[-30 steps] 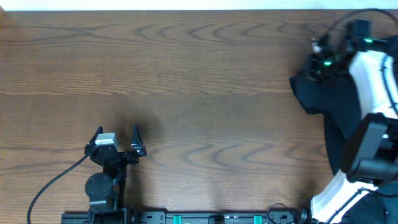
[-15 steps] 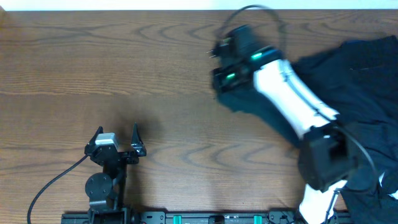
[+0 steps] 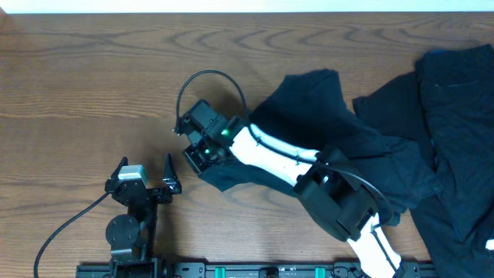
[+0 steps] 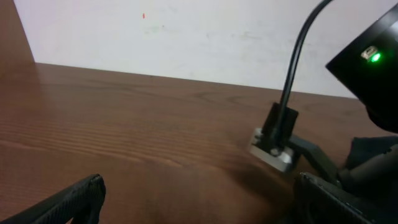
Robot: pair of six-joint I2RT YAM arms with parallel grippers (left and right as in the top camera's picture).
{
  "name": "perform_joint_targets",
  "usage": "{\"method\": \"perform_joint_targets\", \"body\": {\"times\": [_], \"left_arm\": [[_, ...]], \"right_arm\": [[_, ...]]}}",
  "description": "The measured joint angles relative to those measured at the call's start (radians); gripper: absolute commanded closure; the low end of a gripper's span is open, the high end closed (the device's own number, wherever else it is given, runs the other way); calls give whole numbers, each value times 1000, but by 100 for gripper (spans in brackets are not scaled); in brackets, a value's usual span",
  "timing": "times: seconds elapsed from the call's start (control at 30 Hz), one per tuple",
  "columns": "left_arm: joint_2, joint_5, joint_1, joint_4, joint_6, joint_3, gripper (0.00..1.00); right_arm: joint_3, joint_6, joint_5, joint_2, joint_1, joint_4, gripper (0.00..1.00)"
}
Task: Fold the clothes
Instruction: 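Drag the grasped shirt leftward across the table with the right gripper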
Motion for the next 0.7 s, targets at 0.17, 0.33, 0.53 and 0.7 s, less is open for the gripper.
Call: {"method": "perform_joint_targets", "body": {"times": [0.17,0.33,0.53,0.7], "left_arm": [[0,0,0,0,0,0,2],[0,0,0,0,0,0,2],[0,0,0,0,0,0,2],[0,0,0,0,0,0,2]], "right_arm": [[1,7,3,0,-8,7,90],[16,11,-11,0,-19,3,61],[79,-30,-87,0,-34,-30,40],[183,-69,-88,-6,-85,-249,39]]}}
